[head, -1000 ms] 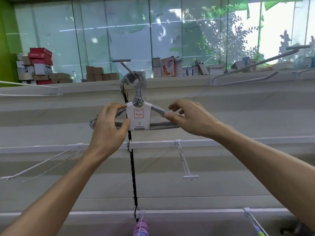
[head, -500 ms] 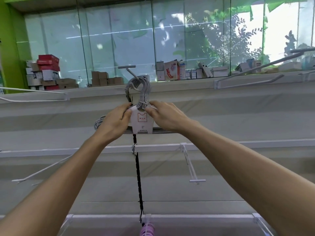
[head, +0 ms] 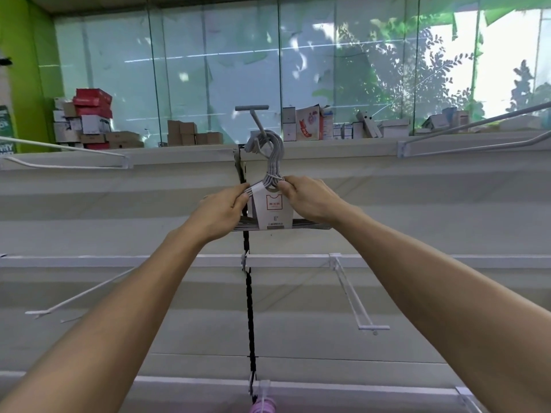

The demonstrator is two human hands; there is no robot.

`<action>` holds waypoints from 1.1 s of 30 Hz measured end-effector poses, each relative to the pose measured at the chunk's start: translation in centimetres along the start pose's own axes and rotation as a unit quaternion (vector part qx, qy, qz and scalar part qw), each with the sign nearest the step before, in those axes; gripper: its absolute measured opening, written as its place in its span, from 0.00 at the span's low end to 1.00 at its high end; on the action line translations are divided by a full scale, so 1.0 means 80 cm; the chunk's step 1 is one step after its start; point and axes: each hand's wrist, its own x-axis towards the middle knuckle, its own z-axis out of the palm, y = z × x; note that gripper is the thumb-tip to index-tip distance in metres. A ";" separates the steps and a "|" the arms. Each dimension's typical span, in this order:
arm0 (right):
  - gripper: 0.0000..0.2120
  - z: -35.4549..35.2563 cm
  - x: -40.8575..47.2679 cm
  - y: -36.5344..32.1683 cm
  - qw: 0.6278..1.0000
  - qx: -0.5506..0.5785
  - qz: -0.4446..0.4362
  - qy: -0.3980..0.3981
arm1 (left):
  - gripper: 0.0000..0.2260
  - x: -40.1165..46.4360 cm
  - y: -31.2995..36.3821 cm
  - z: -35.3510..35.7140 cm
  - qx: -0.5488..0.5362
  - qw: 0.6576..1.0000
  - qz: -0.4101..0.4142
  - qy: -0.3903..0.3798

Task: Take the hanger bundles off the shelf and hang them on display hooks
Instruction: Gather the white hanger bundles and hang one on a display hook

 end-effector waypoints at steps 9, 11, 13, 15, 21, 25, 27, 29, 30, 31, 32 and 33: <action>0.21 0.010 0.023 0.017 0.999 0.026 0.011 -0.015 | 0.20 0.024 -0.016 0.022 0.007 1.000 -0.003 0.003; 0.21 0.012 0.024 0.020 1.000 0.026 0.008 -0.010 | 0.20 0.027 -0.017 0.025 0.009 1.000 0.001 0.007; 0.21 0.014 0.024 0.022 1.000 0.027 0.005 -0.009 | 0.20 0.026 -0.017 0.026 0.008 1.000 0.000 0.007; 0.21 0.014 0.024 0.023 1.000 0.027 0.005 -0.011 | 0.20 0.026 -0.016 0.026 0.008 1.000 0.001 0.005; 0.21 0.004 0.014 0.014 0.999 0.025 -0.009 -0.022 | 0.21 0.019 -0.013 0.017 -0.032 0.999 -0.003 0.017; 0.20 0.000 -0.007 0.019 0.999 0.024 -0.027 0.004 | 0.18 0.001 -0.009 0.013 -0.093 0.993 0.003 0.078; 0.21 -0.006 -0.023 0.022 0.999 0.002 -0.042 0.028 | 0.16 -0.009 -0.002 0.011 -0.106 0.988 0.009 0.110; 0.22 -0.015 -0.039 0.025 0.997 -0.018 -0.055 0.054 | 0.14 -0.020 0.010 0.010 -0.120 0.983 0.020 0.135; 0.21 -0.021 -0.049 0.028 0.996 -0.022 -0.059 0.063 | 0.13 -0.026 0.018 0.009 -0.126 0.982 0.029 0.141; 0.20 -0.026 -0.058 0.031 0.995 -0.024 -0.061 0.070 | 0.12 -0.031 0.027 0.009 -0.136 0.979 0.038 0.145; 0.20 -0.032 -0.068 0.035 0.995 -0.022 -0.062 0.076 | 0.11 -0.037 0.036 0.010 -0.152 0.977 0.047 0.145; 0.20 -0.039 -0.079 0.038 0.995 -0.015 -0.061 0.081 | 0.10 -0.042 0.047 0.010 -0.171 0.974 0.054 0.140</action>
